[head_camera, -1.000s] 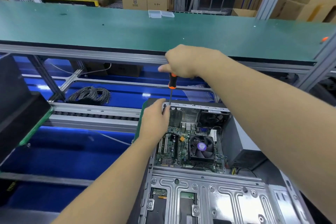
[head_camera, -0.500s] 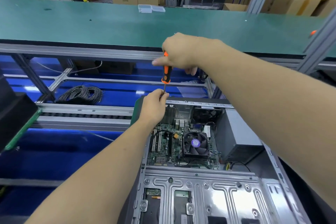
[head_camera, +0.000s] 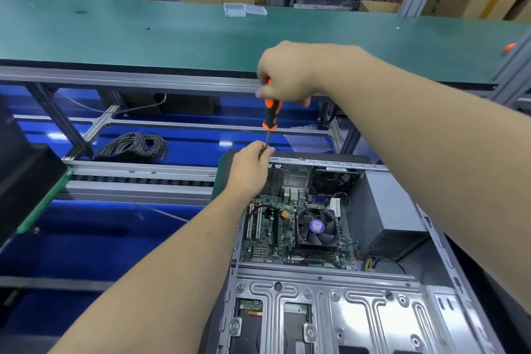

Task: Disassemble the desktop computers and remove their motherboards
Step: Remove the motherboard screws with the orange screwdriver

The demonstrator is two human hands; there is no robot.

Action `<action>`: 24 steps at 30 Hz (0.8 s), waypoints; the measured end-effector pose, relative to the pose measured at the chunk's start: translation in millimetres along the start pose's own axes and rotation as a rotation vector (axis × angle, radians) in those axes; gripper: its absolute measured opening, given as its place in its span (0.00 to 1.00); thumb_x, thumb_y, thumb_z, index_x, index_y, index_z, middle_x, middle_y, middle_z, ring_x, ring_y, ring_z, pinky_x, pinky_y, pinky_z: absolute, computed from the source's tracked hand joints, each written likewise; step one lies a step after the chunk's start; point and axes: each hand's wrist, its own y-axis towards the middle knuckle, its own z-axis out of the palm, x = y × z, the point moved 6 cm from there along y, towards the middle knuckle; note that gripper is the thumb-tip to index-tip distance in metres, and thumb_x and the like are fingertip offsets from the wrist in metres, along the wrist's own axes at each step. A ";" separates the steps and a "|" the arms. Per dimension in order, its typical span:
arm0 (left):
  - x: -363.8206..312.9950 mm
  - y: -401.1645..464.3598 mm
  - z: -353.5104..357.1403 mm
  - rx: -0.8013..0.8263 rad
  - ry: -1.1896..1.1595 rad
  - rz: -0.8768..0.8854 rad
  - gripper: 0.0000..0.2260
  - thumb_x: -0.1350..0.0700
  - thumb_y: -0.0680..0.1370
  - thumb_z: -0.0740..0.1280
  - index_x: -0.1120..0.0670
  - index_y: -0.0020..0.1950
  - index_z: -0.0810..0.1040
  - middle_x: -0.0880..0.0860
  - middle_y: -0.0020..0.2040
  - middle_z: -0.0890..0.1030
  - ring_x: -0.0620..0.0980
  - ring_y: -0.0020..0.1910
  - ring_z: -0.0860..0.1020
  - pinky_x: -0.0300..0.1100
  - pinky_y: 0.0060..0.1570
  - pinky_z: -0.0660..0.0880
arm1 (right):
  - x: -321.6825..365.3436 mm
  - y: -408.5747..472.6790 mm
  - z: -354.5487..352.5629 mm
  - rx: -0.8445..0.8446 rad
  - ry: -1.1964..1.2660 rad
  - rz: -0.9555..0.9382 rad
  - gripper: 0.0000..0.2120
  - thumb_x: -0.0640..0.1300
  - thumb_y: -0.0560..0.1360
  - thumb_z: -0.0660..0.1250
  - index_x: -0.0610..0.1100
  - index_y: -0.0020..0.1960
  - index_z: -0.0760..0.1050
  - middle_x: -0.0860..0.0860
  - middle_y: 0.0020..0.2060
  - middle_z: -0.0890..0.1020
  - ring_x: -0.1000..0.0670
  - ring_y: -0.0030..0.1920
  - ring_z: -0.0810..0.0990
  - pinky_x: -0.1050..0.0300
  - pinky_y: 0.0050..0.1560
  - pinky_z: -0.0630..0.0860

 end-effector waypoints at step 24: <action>8.5 3.2 2.8 -0.018 -0.024 -0.021 0.11 0.52 0.84 0.61 0.52 0.43 0.73 0.47 0.30 0.72 0.44 0.26 0.65 0.34 0.25 0.64 | 9.6 -7.3 5.3 -0.011 0.077 -0.114 0.17 0.46 0.76 0.69 0.49 0.63 0.72 0.46 0.55 0.74 0.42 0.45 0.79 0.48 0.48 0.77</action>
